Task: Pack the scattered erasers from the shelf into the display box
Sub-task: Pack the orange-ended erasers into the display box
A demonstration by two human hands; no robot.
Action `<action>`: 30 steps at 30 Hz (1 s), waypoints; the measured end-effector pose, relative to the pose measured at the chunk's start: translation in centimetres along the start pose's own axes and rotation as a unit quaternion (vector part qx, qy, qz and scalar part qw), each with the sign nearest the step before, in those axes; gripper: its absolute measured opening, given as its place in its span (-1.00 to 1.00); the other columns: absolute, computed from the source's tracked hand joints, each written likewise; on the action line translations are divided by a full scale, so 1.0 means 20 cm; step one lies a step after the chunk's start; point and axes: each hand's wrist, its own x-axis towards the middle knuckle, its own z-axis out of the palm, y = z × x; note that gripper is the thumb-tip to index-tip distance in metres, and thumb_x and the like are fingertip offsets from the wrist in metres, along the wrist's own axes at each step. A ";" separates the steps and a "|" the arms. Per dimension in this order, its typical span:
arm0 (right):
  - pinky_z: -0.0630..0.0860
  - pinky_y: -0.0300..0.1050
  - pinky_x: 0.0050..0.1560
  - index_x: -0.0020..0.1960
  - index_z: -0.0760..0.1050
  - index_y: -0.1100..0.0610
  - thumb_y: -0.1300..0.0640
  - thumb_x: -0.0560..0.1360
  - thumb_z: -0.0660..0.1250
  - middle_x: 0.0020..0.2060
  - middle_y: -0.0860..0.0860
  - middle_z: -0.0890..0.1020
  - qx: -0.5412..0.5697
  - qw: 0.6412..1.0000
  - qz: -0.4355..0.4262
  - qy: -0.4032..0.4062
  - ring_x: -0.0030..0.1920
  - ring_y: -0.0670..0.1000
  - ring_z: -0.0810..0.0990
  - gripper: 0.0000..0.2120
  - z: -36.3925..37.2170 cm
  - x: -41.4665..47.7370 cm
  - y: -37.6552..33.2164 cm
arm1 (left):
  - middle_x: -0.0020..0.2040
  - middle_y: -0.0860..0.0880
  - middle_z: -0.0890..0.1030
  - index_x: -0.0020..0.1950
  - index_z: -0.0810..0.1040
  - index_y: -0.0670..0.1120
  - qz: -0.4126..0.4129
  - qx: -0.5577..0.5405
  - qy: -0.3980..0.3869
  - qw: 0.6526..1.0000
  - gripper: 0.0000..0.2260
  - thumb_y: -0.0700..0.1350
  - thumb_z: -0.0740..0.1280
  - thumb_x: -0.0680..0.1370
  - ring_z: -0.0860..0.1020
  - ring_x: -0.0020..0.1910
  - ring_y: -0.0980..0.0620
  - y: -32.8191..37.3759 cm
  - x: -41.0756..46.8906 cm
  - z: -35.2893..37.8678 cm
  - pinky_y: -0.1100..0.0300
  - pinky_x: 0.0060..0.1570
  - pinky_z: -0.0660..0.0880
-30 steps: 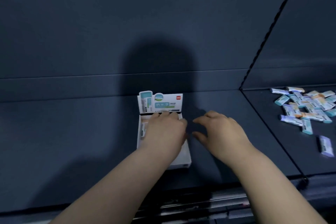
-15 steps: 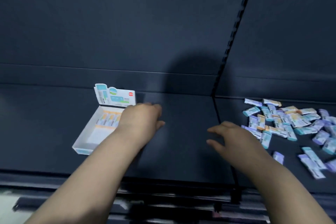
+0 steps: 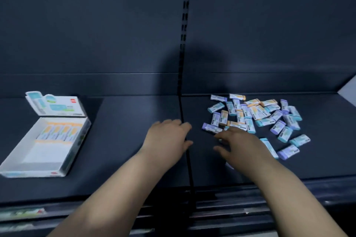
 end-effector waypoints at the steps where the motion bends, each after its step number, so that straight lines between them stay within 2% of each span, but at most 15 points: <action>1: 0.43 -0.12 0.17 0.29 0.43 -0.07 -0.10 0.51 0.25 0.20 -0.07 0.49 0.003 1.000 0.014 -0.004 0.20 0.01 0.49 -0.64 0.00 0.00 0.02 | 0.16 0.02 0.50 0.35 0.34 0.05 0.008 -0.006 -0.003 1.000 -0.64 0.13 0.17 0.58 0.45 0.17 -0.02 0.01 0.02 0.01 0.13 0.07 0.35; 6: 0.47 -0.07 0.12 0.26 0.46 -0.06 -0.09 0.50 0.26 0.18 -0.05 0.51 0.028 0.998 0.059 -0.007 0.19 0.04 0.50 -0.66 0.00 0.01 0.11 | 0.15 0.03 0.49 0.34 0.35 0.05 0.035 -0.021 -0.022 0.999 -0.62 0.14 0.17 0.57 0.45 0.17 -0.01 0.08 0.13 0.06 0.12 0.09 0.34; 10: 0.49 -0.04 0.09 0.22 0.49 -0.06 -0.06 0.50 0.28 0.16 -0.02 0.52 0.047 0.997 0.064 -0.001 0.15 0.07 0.51 -0.70 0.02 0.03 0.23 | 0.14 0.03 0.48 0.37 0.32 0.07 0.040 -0.028 -0.040 0.998 -0.61 0.15 0.17 0.58 0.44 0.18 0.00 0.16 0.18 0.11 0.14 0.09 0.34; 14: 0.46 -0.06 0.16 0.31 0.42 -0.07 -0.07 0.52 0.25 0.24 -0.03 0.47 0.045 0.998 0.050 -0.021 0.21 0.06 0.49 -0.64 0.01 0.06 0.38 | 0.19 0.05 0.48 0.35 0.35 0.08 0.011 -0.027 -0.035 0.999 -0.61 0.16 0.18 0.56 0.43 0.20 0.01 0.29 0.25 0.15 0.15 0.12 0.36; 19: 0.45 -0.10 0.11 0.29 0.44 -0.04 -0.05 0.52 0.26 0.16 -0.03 0.50 0.049 0.999 0.006 -0.013 0.16 0.02 0.49 -0.65 -0.08 0.09 0.72 | 0.21 0.04 0.45 0.33 0.40 0.08 -0.065 -0.028 -0.029 0.997 -0.63 0.13 0.22 0.55 0.40 0.25 -0.01 0.49 0.42 0.20 0.16 0.13 0.35; 23: 0.45 -0.14 0.08 0.30 0.43 -0.05 -0.06 0.53 0.26 0.16 -0.06 0.49 0.055 0.997 -0.018 -0.041 0.09 -0.04 0.50 -0.65 -0.14 0.12 0.99 | 0.32 0.09 0.39 0.32 0.42 0.13 -0.099 0.009 -0.029 0.995 -0.68 0.04 0.21 0.57 0.33 0.31 0.00 0.61 0.53 0.23 0.16 0.15 0.30; 27: 0.42 -0.24 -0.01 0.26 0.46 -0.07 -0.04 0.52 0.28 0.04 -0.13 0.48 0.086 0.994 -0.052 -0.044 -0.09 -0.14 0.45 -0.68 -0.15 0.15 1.09 | 0.35 0.11 0.37 0.28 0.45 0.17 -0.128 0.034 -0.061 0.989 -0.70 -0.01 0.23 0.55 0.30 0.33 0.03 0.69 0.58 0.26 0.13 0.15 0.25; 30: 0.44 -0.22 -0.01 0.23 0.47 -0.08 -0.04 0.52 0.28 -0.02 -0.16 0.46 0.099 0.991 -0.080 -0.051 -0.04 -0.13 0.47 -0.71 -0.13 0.17 1.09 | 0.31 0.12 0.39 0.27 0.42 0.17 -0.147 0.049 -0.062 0.986 -0.68 -0.07 0.25 0.53 0.30 0.31 0.03 0.69 0.59 0.28 0.13 0.16 0.26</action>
